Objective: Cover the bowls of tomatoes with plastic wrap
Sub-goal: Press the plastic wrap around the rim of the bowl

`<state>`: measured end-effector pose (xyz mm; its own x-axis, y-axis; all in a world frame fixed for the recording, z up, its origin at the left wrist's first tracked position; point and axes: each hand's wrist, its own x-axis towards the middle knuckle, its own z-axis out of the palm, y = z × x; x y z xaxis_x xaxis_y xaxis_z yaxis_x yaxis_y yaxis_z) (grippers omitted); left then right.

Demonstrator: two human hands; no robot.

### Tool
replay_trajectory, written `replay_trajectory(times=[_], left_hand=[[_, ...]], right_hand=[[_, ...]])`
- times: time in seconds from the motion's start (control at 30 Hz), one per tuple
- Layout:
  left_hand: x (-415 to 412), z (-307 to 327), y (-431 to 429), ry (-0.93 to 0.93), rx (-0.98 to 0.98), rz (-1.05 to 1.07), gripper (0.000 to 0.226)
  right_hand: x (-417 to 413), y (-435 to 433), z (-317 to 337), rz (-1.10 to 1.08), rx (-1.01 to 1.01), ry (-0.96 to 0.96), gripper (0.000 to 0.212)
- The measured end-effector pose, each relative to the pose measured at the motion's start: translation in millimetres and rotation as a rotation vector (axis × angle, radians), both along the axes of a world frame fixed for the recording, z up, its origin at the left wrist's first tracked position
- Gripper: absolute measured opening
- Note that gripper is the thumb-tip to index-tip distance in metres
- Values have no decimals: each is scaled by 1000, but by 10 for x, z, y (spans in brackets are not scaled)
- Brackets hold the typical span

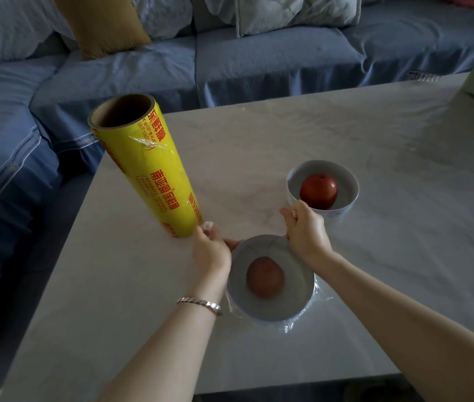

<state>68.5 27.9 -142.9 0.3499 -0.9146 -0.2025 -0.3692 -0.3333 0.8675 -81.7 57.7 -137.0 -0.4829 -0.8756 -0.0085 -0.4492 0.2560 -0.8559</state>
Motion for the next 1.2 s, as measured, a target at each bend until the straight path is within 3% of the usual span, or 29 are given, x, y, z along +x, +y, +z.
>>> replay_trajectory(times=[0.13,0.23,0.33,0.4,0.47,0.53,0.6,0.67,0.73,0.83,0.97,1.2], left_hand=[[107,-175,-70,113,188,-18,20],[219,-179,-7,-72,197,-208,32],[338,-54,87,-276,-47,-312,27],[371,67,152,-305,-265,-311,35],[353,207,233,-265,-343,-482,48],[279,354,379,-264,-263,-824,78],[190,404,471,-448,-198,-1100,115],[116,384,515,-678,-162,-1215,134],[81,319,522,-812,-129,-1229,141],[98,249,522,-810,-147,-1181,142],[103,227,552,-828,-170,-1155,142],[92,208,539,-828,-211,-1150,142]], right_hand=[[-75,24,-34,-36,162,-141,42],[-156,106,-77,-13,332,-331,41],[-253,260,-15,3,352,-670,38],[-314,332,27,106,408,-722,39],[-324,358,56,212,457,-685,38],[-297,355,91,234,447,-644,31],[-257,344,124,214,388,-599,19],[-224,331,129,188,308,-488,20],[-177,333,123,142,198,-370,21],[-93,359,140,53,63,-220,26],[-37,393,187,80,26,-6,22],[-100,323,137,3,11,-7,20]])
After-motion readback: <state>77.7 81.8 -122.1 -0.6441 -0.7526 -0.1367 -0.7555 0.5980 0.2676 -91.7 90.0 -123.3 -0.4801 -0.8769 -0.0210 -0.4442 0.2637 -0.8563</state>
